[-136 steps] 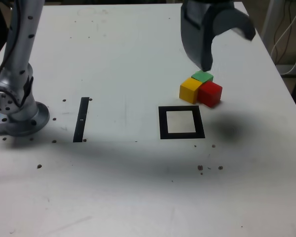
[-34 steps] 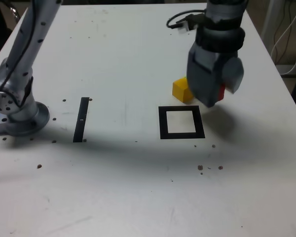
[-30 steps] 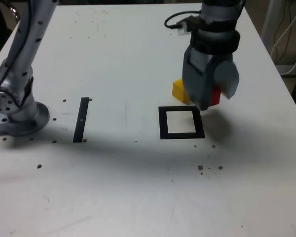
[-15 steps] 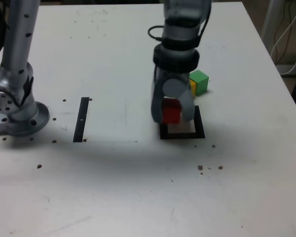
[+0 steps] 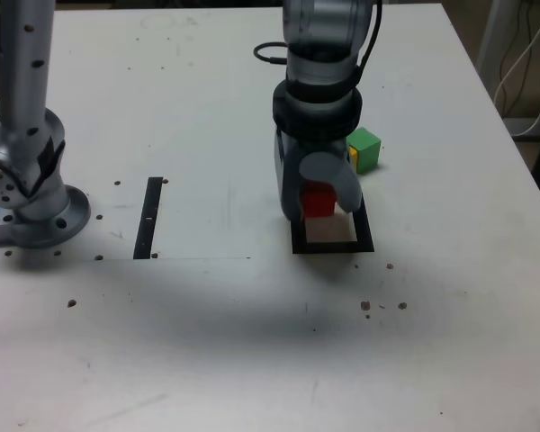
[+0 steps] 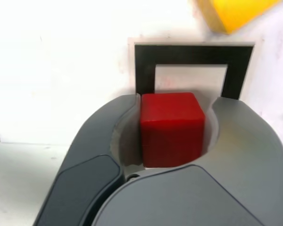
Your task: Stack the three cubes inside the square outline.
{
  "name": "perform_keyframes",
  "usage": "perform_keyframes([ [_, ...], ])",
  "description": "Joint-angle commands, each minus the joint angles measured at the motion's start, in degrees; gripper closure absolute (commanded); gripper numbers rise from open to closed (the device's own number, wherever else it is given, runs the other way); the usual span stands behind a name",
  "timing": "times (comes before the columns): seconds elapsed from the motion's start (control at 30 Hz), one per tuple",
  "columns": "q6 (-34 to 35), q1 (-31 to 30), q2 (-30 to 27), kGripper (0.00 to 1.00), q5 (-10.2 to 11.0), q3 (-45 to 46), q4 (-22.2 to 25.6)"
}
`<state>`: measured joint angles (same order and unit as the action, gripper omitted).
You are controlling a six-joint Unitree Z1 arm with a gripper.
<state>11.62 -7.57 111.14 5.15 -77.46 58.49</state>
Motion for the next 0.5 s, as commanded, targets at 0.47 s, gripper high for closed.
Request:
perform_keyframes([
  [0.47, -4.9, 0.3, 0.8, 0.78, 0.4, -2.1, -0.5],
])
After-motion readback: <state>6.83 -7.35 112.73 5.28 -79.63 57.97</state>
